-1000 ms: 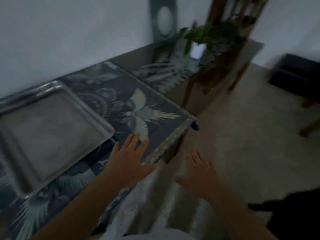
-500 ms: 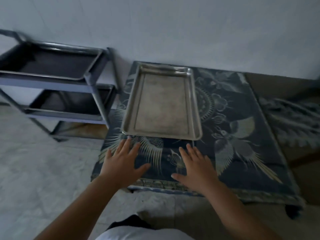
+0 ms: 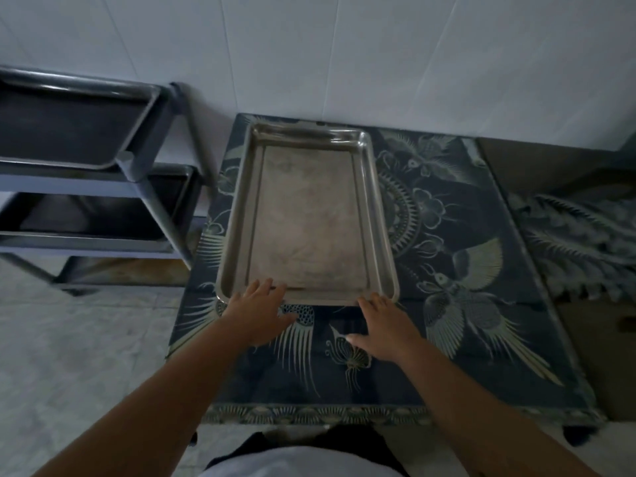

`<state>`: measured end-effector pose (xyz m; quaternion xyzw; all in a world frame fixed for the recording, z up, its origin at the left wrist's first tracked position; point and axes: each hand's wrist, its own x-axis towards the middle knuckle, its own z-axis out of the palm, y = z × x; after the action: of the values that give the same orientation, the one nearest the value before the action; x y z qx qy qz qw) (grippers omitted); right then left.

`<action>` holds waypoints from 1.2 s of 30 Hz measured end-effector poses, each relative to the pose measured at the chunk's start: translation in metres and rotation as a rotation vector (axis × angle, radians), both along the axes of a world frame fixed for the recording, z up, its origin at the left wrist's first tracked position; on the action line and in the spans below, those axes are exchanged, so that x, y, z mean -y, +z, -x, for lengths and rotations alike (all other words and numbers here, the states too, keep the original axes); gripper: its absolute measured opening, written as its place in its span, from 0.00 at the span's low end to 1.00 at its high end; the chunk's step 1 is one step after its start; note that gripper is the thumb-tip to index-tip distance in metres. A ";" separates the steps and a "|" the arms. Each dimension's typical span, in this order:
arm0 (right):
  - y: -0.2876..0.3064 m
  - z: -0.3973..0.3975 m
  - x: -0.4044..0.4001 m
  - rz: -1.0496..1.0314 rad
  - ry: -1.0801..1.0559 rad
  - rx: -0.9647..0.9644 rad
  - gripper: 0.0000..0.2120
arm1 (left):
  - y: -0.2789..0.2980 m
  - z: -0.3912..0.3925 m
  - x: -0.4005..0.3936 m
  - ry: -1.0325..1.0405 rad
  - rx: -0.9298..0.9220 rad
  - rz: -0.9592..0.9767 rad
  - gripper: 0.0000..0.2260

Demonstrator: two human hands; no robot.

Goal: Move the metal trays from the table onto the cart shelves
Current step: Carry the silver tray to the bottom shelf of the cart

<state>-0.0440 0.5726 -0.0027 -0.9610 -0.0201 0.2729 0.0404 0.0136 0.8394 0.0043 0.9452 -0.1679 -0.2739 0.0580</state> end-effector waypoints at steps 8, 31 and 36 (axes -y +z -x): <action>-0.029 -0.043 0.013 -0.196 -0.005 0.092 0.20 | -0.040 -0.019 0.013 0.166 0.023 0.005 0.18; -0.023 -0.015 0.034 -0.395 -0.273 0.599 0.10 | -0.038 0.012 -0.061 0.515 0.266 0.249 0.13; -0.044 -0.040 0.052 -0.438 -0.907 0.348 0.22 | -0.050 -0.013 -0.074 1.068 -0.151 0.471 0.26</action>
<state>-0.0040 0.5206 -0.0468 -0.8733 0.3345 0.0539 0.3500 0.0269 0.9136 -0.0460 0.8385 0.2799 -0.2285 0.4080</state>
